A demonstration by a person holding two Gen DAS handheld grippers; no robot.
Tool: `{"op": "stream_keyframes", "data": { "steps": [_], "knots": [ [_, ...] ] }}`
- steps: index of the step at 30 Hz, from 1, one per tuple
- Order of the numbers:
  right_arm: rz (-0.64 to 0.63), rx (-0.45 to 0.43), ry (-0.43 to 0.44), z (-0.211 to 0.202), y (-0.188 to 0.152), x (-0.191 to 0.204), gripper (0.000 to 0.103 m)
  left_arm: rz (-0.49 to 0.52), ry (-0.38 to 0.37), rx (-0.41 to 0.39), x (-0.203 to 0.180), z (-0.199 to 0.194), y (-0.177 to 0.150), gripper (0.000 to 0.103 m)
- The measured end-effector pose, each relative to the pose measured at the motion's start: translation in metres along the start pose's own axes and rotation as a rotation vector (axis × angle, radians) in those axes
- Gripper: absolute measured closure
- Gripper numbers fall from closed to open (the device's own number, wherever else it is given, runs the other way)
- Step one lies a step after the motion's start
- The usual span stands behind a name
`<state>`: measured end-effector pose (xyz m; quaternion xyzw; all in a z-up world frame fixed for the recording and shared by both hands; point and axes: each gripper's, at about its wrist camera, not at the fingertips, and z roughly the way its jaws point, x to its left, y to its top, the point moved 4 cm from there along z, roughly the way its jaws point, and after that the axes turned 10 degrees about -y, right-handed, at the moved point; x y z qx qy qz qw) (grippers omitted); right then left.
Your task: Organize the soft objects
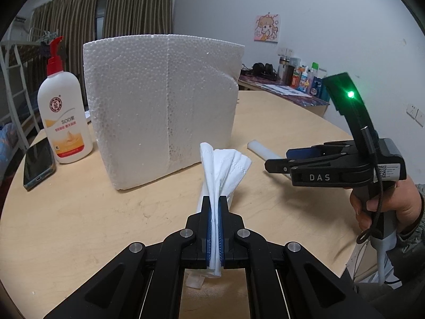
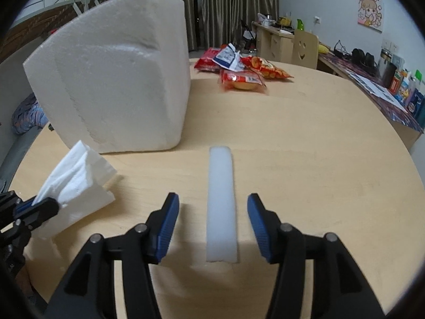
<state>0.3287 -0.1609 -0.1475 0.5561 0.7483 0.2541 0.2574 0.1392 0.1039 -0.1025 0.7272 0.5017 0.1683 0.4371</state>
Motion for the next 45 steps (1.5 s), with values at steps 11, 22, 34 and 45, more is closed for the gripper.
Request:
{"op": "stream_keyframes", "data": {
  "steps": [11, 22, 34, 45],
  "knots": [
    [0.015, 0.026, 0.026, 0.003, 0.0, -0.006, 0.082, -0.047, 0.027, -0.034, 0.003, -0.008, 0.004, 0.099],
    [0.062, -0.047, 0.137, -0.019, 0.002, -0.009, 0.089, -0.046, 0.093, -0.091, -0.011, -0.023, 0.012, 0.099],
    [0.064, -0.22, 0.176, -0.074, 0.012, -0.01, 0.089, -0.07, 0.133, -0.165, -0.021, -0.037, 0.026, 0.099],
    [0.058, -0.36, 0.233, -0.115, 0.016, -0.005, 0.089, -0.042, 0.197, -0.23, -0.037, -0.051, 0.043, 0.099]
  ]
}}
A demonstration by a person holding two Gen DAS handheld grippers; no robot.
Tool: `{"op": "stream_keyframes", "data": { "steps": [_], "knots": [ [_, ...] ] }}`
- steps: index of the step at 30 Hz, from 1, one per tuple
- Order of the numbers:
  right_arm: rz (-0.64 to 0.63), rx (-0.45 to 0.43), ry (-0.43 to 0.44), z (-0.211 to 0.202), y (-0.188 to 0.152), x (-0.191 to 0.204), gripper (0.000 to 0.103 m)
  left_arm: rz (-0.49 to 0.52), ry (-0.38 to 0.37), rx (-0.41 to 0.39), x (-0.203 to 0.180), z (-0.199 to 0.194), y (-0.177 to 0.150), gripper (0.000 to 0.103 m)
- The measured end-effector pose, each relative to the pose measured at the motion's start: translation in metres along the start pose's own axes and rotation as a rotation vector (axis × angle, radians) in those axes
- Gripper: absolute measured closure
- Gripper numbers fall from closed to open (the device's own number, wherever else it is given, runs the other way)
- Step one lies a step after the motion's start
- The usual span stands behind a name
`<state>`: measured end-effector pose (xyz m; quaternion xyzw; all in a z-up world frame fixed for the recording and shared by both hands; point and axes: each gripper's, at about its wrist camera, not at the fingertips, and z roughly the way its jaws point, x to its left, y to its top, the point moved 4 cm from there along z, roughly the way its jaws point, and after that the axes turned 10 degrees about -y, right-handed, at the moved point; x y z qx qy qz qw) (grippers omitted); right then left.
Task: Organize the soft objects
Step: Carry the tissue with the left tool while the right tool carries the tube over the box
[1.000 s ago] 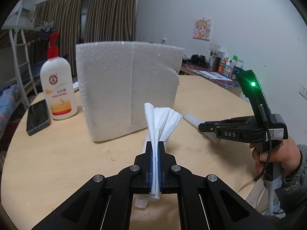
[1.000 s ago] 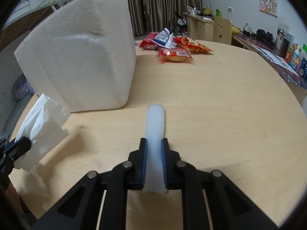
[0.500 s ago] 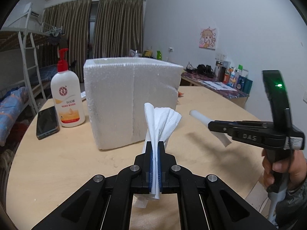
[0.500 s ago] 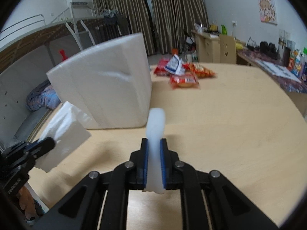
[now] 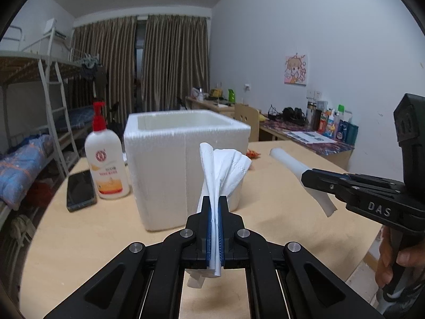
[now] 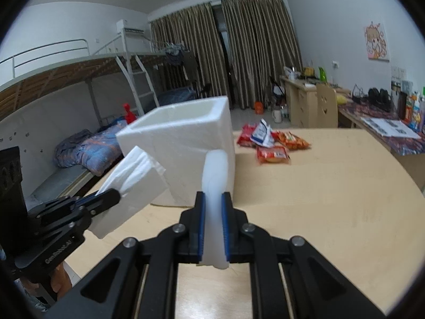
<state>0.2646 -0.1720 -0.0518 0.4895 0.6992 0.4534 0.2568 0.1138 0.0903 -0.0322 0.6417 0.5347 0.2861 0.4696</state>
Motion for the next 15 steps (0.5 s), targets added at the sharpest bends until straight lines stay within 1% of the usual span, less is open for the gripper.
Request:
{"op": "stream_keyframes", "data": {
  "steps": [4, 10, 15],
  "knots": [
    [-0.005, -0.035, 0.033, -0.009, 0.01, 0.006, 0.089, 0.012, 0.019, -0.033, -0.004, -0.008, 0.01, 0.099],
    [-0.017, -0.066, 0.084, -0.016, 0.024, 0.014, 0.089, 0.004, 0.035, -0.07, -0.002, -0.018, 0.025, 0.099],
    [-0.032, -0.089, 0.104, -0.016, 0.038, 0.018, 0.089, -0.008, 0.056, -0.095, 0.003, -0.023, 0.038, 0.099]
  ]
}}
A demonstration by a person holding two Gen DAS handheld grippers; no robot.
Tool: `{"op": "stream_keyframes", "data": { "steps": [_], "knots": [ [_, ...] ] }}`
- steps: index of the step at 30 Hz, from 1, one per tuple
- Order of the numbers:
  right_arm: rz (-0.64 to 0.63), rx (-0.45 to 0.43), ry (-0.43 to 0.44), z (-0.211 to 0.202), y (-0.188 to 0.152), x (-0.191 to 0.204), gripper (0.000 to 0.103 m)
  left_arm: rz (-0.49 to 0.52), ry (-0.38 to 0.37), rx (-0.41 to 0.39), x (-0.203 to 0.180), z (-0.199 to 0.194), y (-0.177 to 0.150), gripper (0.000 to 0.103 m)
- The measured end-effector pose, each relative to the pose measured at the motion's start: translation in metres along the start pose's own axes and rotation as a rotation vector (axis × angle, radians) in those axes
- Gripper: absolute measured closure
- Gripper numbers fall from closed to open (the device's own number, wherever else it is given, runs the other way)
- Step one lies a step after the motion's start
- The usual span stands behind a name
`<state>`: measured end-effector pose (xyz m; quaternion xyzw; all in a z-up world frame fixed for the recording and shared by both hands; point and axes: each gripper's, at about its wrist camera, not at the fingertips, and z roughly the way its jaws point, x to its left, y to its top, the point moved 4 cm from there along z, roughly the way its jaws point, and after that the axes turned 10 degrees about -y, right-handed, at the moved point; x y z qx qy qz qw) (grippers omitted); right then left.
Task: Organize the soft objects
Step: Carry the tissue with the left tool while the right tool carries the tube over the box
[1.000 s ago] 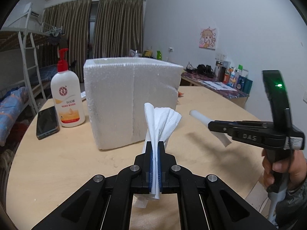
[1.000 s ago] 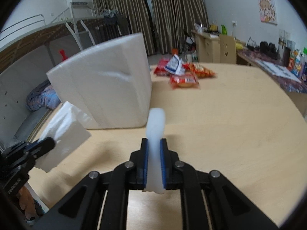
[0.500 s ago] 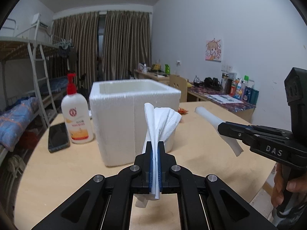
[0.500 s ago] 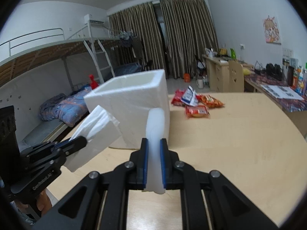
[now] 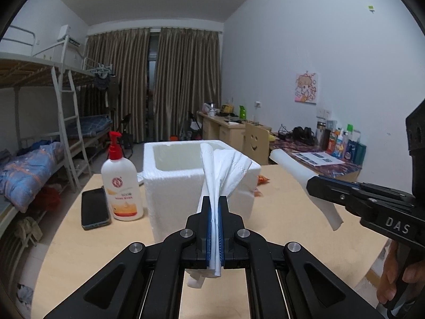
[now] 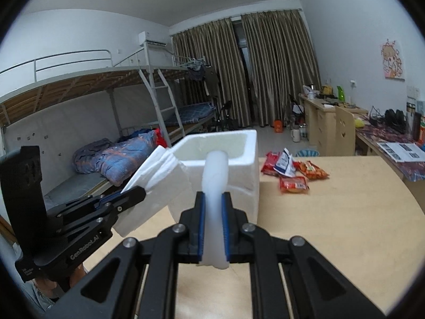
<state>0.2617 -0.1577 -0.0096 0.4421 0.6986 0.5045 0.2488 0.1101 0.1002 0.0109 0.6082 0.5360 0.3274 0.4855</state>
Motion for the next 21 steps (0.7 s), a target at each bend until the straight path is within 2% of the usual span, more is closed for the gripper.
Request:
{"op": "stream_keyframes", "data": {
  "steps": [10, 21],
  "knots": [
    [-0.017, -0.018, 0.023, 0.012, 0.024, 0.003, 0.089, -0.015, 0.041, -0.004, 0.014, 0.004, 0.025, 0.099],
    [0.006, 0.005, 0.044, 0.034, 0.049, -0.005, 0.088, -0.014, 0.038, 0.0, 0.026, 0.022, 0.056, 0.099]
  ]
}}
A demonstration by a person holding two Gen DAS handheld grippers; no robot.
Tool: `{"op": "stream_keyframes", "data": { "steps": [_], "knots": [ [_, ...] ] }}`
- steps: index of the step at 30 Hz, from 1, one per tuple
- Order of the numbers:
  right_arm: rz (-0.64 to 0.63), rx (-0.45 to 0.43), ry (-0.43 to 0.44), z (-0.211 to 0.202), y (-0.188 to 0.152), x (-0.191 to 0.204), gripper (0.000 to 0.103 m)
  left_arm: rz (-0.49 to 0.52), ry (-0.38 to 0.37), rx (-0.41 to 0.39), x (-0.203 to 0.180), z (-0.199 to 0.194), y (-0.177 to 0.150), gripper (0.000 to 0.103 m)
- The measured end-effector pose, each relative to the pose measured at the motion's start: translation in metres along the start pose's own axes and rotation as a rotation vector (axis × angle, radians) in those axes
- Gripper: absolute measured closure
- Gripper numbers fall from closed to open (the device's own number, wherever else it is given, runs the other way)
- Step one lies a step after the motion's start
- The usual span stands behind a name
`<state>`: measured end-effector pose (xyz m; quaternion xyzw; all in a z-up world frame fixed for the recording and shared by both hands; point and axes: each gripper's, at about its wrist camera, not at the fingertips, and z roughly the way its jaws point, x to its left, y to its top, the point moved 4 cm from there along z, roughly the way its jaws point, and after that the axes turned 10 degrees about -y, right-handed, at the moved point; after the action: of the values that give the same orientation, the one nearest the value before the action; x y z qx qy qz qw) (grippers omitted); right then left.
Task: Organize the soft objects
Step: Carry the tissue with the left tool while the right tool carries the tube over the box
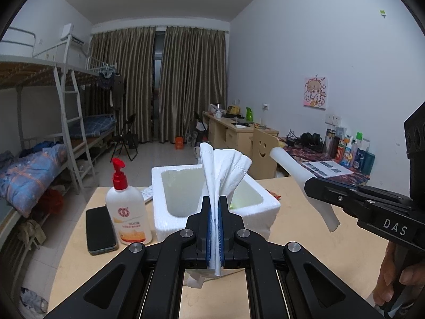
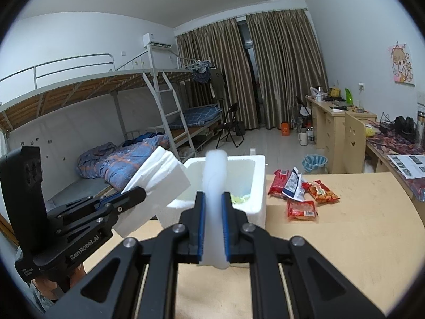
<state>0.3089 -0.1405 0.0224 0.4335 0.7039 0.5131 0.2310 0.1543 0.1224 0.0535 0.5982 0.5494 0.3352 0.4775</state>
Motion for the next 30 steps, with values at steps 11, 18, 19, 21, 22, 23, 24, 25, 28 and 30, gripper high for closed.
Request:
{"op": "stream_keyframes", "data": {
  "steps": [11, 18, 19, 21, 22, 23, 24, 25, 28, 30],
  "knots": [
    [0.004, 0.035, 0.019, 0.03, 0.018, -0.004, 0.088, -0.03, 0.012, 0.055, 0.02, 0.042, 0.021, 0.099],
    [-0.005, 0.049, 0.031, 0.045, 0.024, -0.004, 0.088, -0.045, 0.017, 0.079, 0.032, 0.068, 0.027, 0.099],
    [-0.005, 0.052, 0.032, 0.047, 0.025, -0.005, 0.088, -0.044, 0.015, 0.083, 0.033, 0.071, 0.027, 0.099],
    [-0.004, 0.06, 0.034, 0.052, 0.026, -0.005, 0.088, -0.043, 0.018, 0.089, 0.033, 0.077, 0.028, 0.099],
    [-0.006, 0.062, 0.035, 0.053, 0.026, -0.004, 0.088, -0.043, 0.015, 0.094, 0.034, 0.081, 0.028, 0.099],
    [-0.007, 0.064, 0.035, 0.054, 0.027, -0.004, 0.088, -0.043, 0.013, 0.097, 0.034, 0.083, 0.028, 0.099],
    [-0.007, 0.066, 0.036, 0.055, 0.026, -0.004, 0.088, -0.044, 0.013, 0.099, 0.035, 0.085, 0.028, 0.099],
    [-0.006, 0.068, 0.038, 0.057, 0.026, -0.004, 0.088, -0.042, 0.012, 0.101, 0.035, 0.088, 0.028, 0.099],
    [-0.003, 0.076, 0.038, 0.061, 0.027, -0.005, 0.088, -0.039, 0.016, 0.107, 0.035, 0.092, 0.028, 0.099],
    [-0.004, 0.079, 0.037, 0.063, 0.028, -0.006, 0.088, -0.042, 0.014, 0.112, 0.036, 0.096, 0.027, 0.099]
  ]
}}
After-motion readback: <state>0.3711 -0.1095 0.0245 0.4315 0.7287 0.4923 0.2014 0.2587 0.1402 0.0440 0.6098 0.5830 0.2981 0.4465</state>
